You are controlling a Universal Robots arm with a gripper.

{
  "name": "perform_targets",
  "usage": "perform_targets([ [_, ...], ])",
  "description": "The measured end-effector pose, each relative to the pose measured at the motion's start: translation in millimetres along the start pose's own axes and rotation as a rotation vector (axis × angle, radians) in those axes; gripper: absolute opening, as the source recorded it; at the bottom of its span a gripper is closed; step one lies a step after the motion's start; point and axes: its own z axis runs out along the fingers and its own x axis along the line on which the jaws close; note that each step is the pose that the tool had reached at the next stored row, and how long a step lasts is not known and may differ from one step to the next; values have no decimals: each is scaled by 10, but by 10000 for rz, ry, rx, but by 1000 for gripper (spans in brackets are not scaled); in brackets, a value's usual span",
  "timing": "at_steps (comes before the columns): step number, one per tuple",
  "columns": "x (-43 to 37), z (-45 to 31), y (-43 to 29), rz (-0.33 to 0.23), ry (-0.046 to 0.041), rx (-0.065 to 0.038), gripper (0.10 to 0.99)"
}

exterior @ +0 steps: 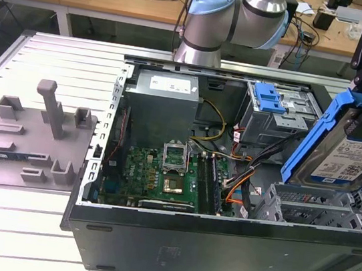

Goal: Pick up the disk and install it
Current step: 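Insert the disk into the insertion slot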

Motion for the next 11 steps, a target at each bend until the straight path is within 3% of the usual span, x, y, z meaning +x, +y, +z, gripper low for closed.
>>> perform_targets([
  [11, 0, 0, 0, 0, 69, 2, 369],
])
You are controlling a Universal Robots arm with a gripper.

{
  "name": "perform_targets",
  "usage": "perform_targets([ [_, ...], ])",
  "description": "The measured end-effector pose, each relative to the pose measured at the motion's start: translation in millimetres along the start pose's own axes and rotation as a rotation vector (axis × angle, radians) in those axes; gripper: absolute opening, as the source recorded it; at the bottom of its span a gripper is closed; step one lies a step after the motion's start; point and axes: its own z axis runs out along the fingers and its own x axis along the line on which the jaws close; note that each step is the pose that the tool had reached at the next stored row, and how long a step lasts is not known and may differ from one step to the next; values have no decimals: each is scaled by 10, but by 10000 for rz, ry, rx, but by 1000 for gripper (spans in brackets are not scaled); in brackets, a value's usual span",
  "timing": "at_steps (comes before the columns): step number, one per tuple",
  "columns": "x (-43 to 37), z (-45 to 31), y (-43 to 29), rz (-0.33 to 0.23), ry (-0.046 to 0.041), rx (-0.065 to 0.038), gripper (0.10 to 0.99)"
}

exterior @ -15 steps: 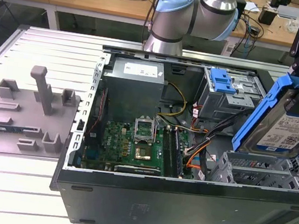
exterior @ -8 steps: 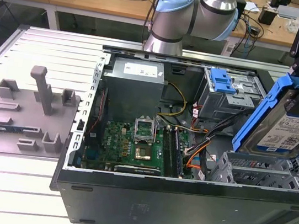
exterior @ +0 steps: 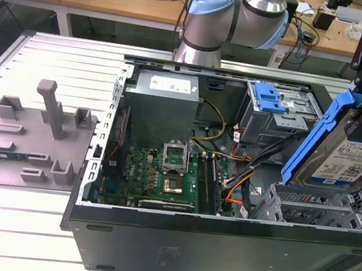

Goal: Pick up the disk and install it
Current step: 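Insert the disk into the insertion slot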

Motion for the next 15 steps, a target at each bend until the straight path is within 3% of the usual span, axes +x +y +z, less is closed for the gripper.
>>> perform_targets([
  [15, 1, 29, -1, -118, 78, -1, 369],
])
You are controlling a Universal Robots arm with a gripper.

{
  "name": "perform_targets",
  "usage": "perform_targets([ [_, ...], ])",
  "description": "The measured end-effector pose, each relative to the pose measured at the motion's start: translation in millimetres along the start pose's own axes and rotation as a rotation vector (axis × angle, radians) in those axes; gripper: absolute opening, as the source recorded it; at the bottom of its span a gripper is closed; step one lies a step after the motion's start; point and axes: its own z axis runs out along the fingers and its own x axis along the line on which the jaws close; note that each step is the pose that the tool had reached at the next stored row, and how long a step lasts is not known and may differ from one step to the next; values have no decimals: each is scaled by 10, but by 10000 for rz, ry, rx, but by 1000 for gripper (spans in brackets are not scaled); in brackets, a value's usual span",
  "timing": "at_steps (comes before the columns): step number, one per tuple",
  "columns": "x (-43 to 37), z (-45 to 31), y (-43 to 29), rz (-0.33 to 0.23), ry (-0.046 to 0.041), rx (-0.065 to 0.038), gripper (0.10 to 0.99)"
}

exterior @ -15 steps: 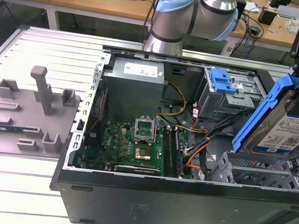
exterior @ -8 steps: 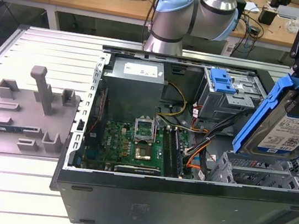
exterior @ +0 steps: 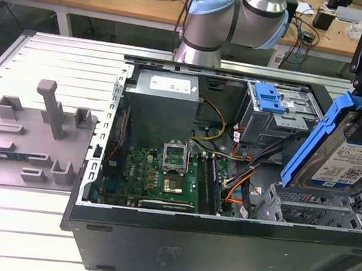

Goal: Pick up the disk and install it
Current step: 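Insert the disk into the insertion slot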

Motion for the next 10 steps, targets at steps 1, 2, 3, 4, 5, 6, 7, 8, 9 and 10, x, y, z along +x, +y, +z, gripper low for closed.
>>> perform_targets([
  [1, 0, 4, -1, -63, -1, -1, 369],
  [2, 0, 7, -1, -108, -2, -2, 369],
  [3, 0, 11, -1, -150, -2, -3, 369],
  [4, 0, 15, -1, -181, -2, -4, 369],
  [5, 0, 22, -1, -205, -3, -5, 369],
  [6, 1, 29, -1, -210, -4, -5, 369],
  [7, 1, 38, -1, -211, -4, -5, 369],
  [8, 1, 45, -1, -211, -3, -5, 369],
  [9, 1, 54, -2, -210, -5, -5, 369],
  [10, 1, 62, -5, -212, -4, -5, 369],
])
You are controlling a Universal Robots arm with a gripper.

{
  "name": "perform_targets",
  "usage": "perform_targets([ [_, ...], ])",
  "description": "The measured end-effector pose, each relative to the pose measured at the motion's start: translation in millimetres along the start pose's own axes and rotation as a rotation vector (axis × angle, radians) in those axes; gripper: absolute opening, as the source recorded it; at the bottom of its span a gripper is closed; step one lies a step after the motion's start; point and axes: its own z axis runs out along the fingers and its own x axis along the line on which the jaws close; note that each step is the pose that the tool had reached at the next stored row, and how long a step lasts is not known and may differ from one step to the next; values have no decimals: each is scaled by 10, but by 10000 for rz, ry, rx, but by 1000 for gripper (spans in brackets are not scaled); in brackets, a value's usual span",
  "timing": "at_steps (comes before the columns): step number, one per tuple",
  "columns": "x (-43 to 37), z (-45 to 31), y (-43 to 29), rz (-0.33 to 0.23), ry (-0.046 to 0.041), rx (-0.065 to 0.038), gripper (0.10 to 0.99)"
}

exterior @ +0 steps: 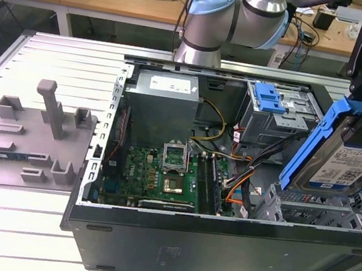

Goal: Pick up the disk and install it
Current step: 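Insert the disk into the insertion slot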

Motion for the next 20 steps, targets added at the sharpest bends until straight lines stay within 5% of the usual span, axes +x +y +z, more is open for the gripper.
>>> perform_targets([
  [12, 3, 75, -15, 2, 2, 0, 369],
  [20, 9, 191, -15, 2, 6, -5, 369],
])
